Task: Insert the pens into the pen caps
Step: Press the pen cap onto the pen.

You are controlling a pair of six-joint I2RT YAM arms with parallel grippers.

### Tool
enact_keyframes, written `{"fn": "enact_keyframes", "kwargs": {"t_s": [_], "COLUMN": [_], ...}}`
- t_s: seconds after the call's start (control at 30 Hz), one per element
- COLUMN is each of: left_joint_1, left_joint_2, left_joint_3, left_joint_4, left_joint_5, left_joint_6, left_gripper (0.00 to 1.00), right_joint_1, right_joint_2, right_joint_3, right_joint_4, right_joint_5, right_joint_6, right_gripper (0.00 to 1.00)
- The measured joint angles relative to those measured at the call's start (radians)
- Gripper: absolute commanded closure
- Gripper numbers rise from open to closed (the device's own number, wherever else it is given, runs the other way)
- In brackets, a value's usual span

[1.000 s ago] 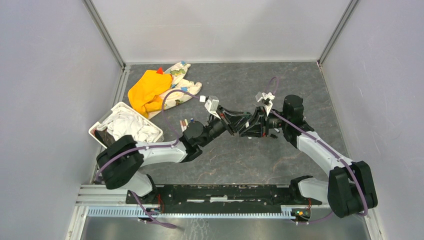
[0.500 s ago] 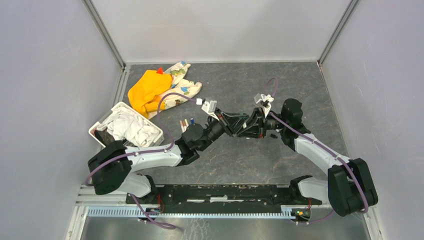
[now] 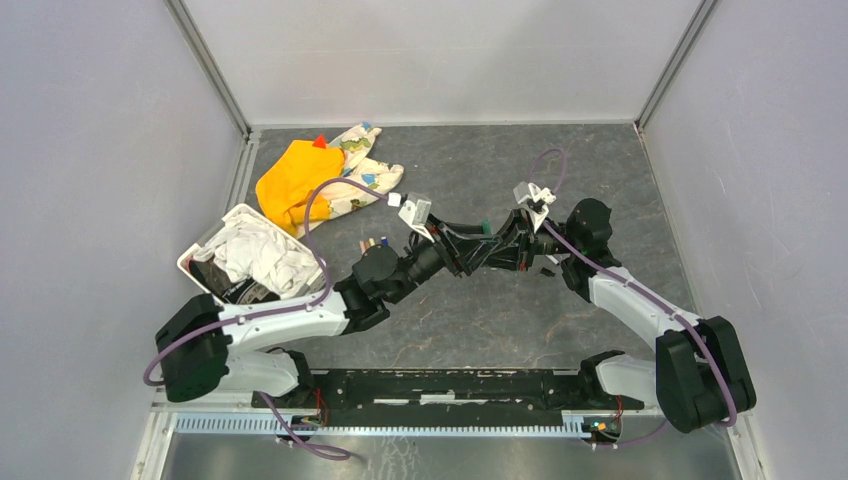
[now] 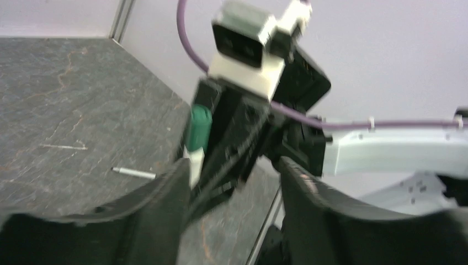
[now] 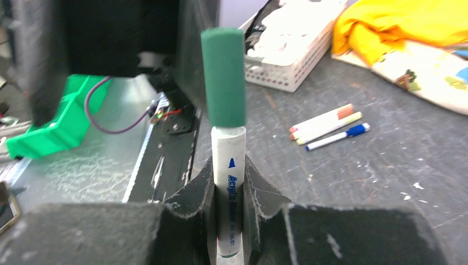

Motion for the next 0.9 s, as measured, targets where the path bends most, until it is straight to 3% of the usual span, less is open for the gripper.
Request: {"fn": "enact_keyframes", "kwargs": {"t_s": [0.13, 0.5, 0.73, 0.9], "left_joint_1": [-0.024, 0.024, 0.258, 0.318], "left_joint_2": [-0.106, -0.199, -0.114, -0.027], "left_joint_3": [-0.049, -0.092, -0.017, 0.077], "left_joint_4": [-0.098, -0.238, -0.145, -0.096], "left_joint_5": [0.023, 0.019, 0.275, 0.474], "left_joint_6": [0.044, 0.114, 0.087, 0.084], "left_gripper": [0.09, 0.01, 0.0, 0.02], "right_joint_1": [-0.012, -0.014, 0.004, 0.007], "right_joint_2": [-0.005, -0.011, -0.011, -0.011], "right_joint_3": [0.0, 0.0, 0.0, 0.0], "right_joint_4": [0.035, 0.077, 0.085, 0.085], "right_joint_5": [0.049, 0.076, 0.071, 0.062], "right_joint_6": [0.014, 0.027, 0.026, 0.026], "right_gripper": [1.0, 1.0, 1.0, 1.0]}}
